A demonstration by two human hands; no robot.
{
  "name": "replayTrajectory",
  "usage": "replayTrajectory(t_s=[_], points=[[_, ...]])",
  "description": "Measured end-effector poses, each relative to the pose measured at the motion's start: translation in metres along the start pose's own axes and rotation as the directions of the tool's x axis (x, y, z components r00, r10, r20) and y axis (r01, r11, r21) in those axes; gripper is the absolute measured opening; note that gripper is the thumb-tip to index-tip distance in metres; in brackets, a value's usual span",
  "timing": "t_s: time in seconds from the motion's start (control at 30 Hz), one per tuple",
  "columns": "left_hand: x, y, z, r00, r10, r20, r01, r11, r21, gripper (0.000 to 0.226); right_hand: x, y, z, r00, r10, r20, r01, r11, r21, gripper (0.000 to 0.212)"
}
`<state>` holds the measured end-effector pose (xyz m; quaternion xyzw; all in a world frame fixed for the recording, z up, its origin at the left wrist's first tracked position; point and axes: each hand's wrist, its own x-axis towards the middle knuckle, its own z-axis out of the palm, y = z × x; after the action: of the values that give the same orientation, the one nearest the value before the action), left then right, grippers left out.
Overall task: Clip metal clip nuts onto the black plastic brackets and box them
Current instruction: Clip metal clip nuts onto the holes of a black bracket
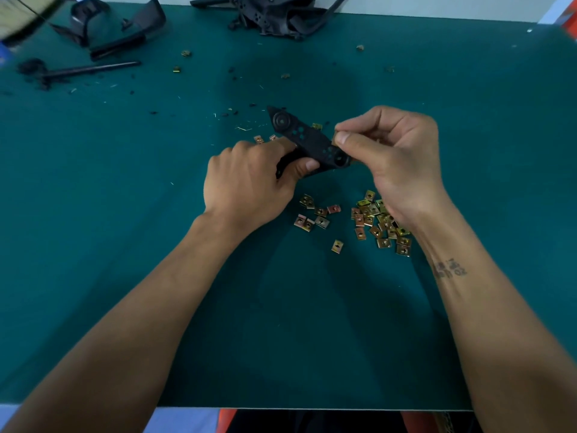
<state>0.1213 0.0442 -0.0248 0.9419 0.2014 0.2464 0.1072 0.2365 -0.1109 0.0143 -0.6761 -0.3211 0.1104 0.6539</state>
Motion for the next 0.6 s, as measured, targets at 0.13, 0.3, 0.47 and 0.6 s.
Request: replayTrajectory(t_s=[0.13,0.3,0.47,0.6], points=[[0.001,-0.002,-0.001,1.0,-0.012,-0.015,0.012,1.0,-0.018,0.055,-0.007,-0.003,0.011,0.984,-0.165,-0.063,0.153,0.975,-0.161,0.016],[0.003,-0.002,-0.001,0.998,-0.062,-0.024,0.059,0.993,-0.103,0.044,-0.006,-0.002,0.013,0.988,-0.144,-0.051,0.135,0.98,-0.146,0.014],[0.003,-0.002,-0.001,0.996,-0.087,0.0,0.086,0.99,-0.11,0.052,0.0,-0.008,-0.002,0.993,-0.08,0.09,0.093,0.985,-0.145,0.014],[0.002,0.0,-0.001,0.994,-0.109,-0.003,0.109,0.99,-0.091,0.056,-0.001,-0.005,0.003,1.0,0.009,-0.007,-0.009,1.0,0.004,0.017]])
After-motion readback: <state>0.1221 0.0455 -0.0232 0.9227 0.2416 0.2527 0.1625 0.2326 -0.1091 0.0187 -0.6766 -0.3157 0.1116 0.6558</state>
